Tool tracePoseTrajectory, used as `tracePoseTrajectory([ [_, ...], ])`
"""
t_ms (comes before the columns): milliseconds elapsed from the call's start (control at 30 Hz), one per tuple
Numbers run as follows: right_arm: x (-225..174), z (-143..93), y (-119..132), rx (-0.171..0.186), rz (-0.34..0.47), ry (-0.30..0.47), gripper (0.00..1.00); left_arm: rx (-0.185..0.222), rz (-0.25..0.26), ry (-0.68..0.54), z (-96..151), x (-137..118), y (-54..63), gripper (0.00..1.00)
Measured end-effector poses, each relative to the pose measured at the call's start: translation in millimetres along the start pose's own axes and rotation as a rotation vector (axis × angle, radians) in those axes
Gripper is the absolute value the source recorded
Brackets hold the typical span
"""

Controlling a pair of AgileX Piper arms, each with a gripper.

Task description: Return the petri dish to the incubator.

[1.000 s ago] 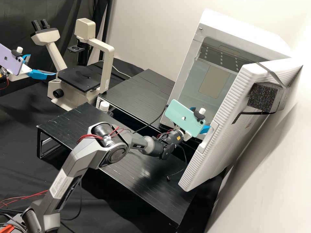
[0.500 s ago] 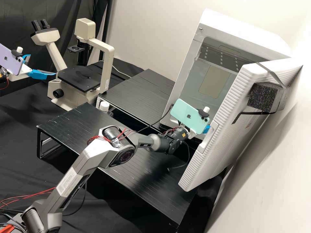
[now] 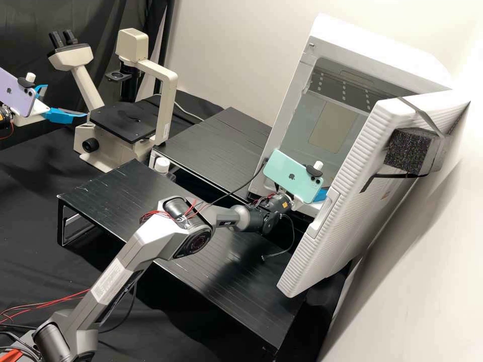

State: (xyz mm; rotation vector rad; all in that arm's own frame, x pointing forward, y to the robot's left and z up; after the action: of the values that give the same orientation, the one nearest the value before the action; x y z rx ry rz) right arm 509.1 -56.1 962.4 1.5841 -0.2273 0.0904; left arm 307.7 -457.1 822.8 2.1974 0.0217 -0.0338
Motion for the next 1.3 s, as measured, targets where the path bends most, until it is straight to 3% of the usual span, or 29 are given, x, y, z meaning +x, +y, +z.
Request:
tracePoseTrajectory([
  [567,1,2,-1,-0.012,-0.008,-0.014,1.00,0.000,0.000,0.000,0,0,0.0,1.00],
  [733,-5,4,-5,0.017,-0.035,-0.014,1.00,0.000,0.000,0.000,0,0,0.0,1.00],
  [967,-32,-2,9,0.061,-0.065,0.005,1.00,0.000,0.000,0.000,0,0,0.0,1.00],
  [1300,-97,0,42,0.117,-0.005,0.005,1.00,0.000,0.000,0.000,0,0,0.0,1.00],
])
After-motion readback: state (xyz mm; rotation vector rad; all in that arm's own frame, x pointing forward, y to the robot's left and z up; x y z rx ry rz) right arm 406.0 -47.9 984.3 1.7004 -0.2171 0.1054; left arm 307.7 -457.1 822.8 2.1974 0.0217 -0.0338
